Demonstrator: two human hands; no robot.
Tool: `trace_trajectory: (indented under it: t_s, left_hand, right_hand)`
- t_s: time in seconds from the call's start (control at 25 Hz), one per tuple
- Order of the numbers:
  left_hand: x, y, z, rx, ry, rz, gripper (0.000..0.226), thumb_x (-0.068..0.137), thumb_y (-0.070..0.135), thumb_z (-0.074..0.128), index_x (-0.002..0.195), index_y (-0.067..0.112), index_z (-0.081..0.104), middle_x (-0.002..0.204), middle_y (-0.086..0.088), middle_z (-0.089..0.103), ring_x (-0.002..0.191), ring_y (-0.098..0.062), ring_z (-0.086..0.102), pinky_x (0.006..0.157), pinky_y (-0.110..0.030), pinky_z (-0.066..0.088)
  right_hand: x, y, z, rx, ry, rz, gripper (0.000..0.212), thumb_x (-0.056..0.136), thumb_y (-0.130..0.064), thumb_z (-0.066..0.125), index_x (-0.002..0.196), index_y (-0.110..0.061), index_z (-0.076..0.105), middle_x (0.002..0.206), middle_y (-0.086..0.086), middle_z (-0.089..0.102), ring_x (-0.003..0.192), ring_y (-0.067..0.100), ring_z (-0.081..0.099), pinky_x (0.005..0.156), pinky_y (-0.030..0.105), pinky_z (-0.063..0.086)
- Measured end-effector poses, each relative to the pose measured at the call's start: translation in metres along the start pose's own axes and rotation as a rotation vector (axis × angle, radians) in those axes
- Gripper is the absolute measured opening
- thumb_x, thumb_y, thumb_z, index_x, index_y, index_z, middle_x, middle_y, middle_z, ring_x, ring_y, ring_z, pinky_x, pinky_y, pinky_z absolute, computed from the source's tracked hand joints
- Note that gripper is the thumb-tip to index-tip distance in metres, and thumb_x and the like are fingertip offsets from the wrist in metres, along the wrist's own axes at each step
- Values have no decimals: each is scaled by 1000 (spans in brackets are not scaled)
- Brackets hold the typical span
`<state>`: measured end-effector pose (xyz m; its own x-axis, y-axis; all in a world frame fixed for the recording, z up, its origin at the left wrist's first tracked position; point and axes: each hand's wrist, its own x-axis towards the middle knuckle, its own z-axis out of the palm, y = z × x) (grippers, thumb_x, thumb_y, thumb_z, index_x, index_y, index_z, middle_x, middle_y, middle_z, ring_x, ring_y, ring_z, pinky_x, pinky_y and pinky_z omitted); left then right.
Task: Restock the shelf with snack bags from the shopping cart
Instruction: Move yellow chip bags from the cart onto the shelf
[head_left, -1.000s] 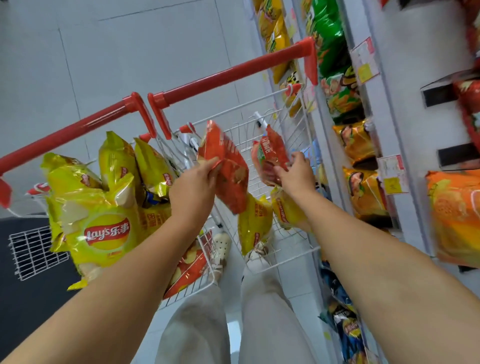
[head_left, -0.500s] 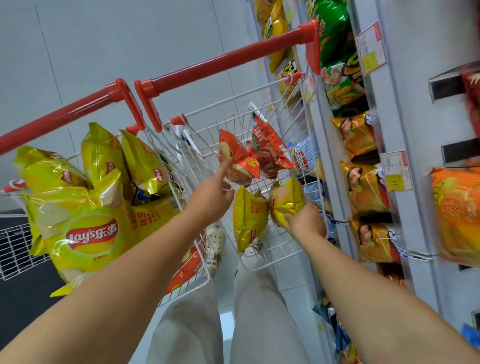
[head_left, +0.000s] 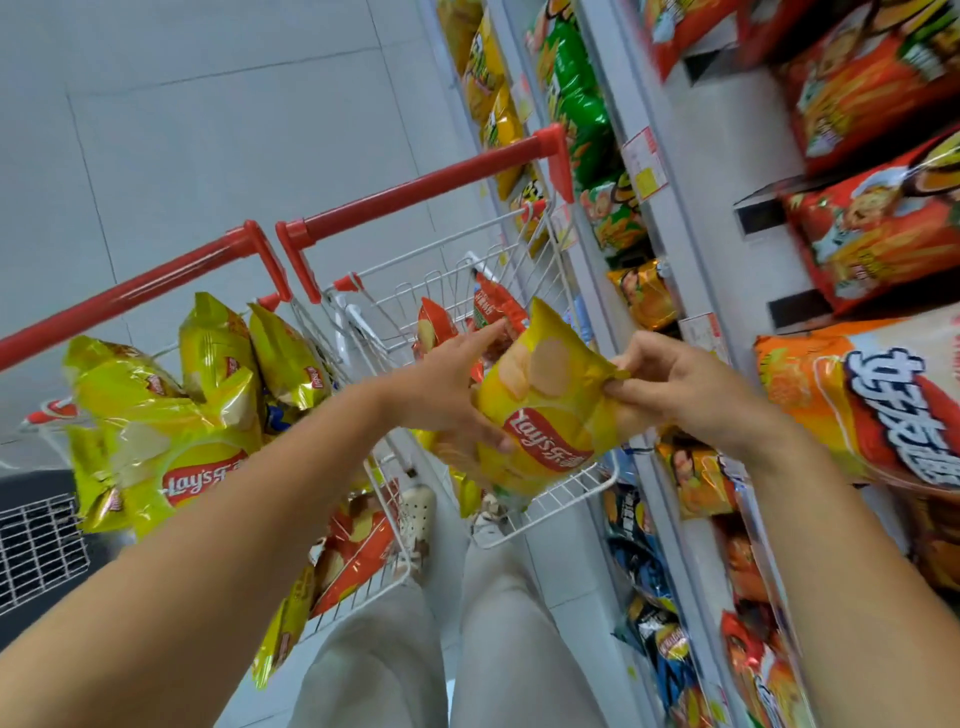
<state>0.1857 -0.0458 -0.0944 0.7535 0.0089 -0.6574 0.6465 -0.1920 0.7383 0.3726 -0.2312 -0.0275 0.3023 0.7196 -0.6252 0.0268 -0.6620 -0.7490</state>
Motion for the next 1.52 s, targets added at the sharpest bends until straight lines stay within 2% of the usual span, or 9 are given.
trace_trajectory:
  t_s: [0.12,0.28,0.4,0.48,0.56,0.76,1.0,1.24,1.52]
  left_hand:
    - [-30,1,-16,-224,-62,15,100,68,28,89,145,37,25,126,11,64,113,-12,65,93,-35,56]
    - [-63,-35,-21,-432,288,-47,57,73,29,85,122,34,56,106,12,74,98,-6,70,89,-32,57]
    - [-69,-59,-20,-547,604,-110,55,70,39,84,119,32,60,104,11,74,93,-5,70,82,-26,54]
    - [-69,-66,-18,-598,666,-126,58,68,42,84,120,31,60,104,10,74,93,-8,71,80,-27,54]
    - [-68,-72,-16,-638,663,-123,65,66,48,85,123,30,60,108,7,74,97,-12,71,86,-35,56]
    - [-75,-73,-18,-718,696,-84,66,67,43,83,126,27,58,112,3,73,101,-17,71,89,-41,55]
    - [-95,-35,-22,-779,601,29,59,73,35,76,128,22,58,112,0,74,101,-20,71,81,-34,57]
    - [-131,58,-38,-746,338,233,89,47,47,93,124,16,62,116,-12,71,105,-33,69,88,-45,55]
    - [-205,232,-43,-620,61,517,103,21,43,99,114,12,66,106,-15,74,87,-27,74,65,-34,61]
  right_hand:
    - [22,-17,22,265,-38,-60,19,86,-8,64,73,-17,53,70,-3,63,66,8,60,60,19,49]
    - [83,33,82,661,148,198,28,97,-45,44,94,-21,59,82,-3,68,78,15,65,73,34,54]
    - [98,104,154,225,157,533,51,92,-55,51,127,-19,50,117,2,55,110,25,55,88,37,40]
    - [93,139,200,101,152,594,97,80,-53,69,151,-16,16,147,8,32,137,31,32,108,43,33]
    - [91,155,230,32,213,610,117,75,-51,75,153,-17,-4,156,18,9,145,34,14,116,47,22]
    - [101,174,218,-17,335,707,90,79,-19,75,149,-13,18,144,25,34,129,40,41,102,42,38]
    - [34,122,127,146,384,483,49,84,-4,69,128,-11,49,117,10,60,98,25,56,76,31,48]
    - [-122,-22,40,210,565,3,44,85,-7,70,125,-19,58,106,-1,71,96,22,68,82,37,55]
    - [-325,-144,-9,609,863,-369,41,74,-7,73,113,-17,64,91,4,75,66,18,69,61,36,57]
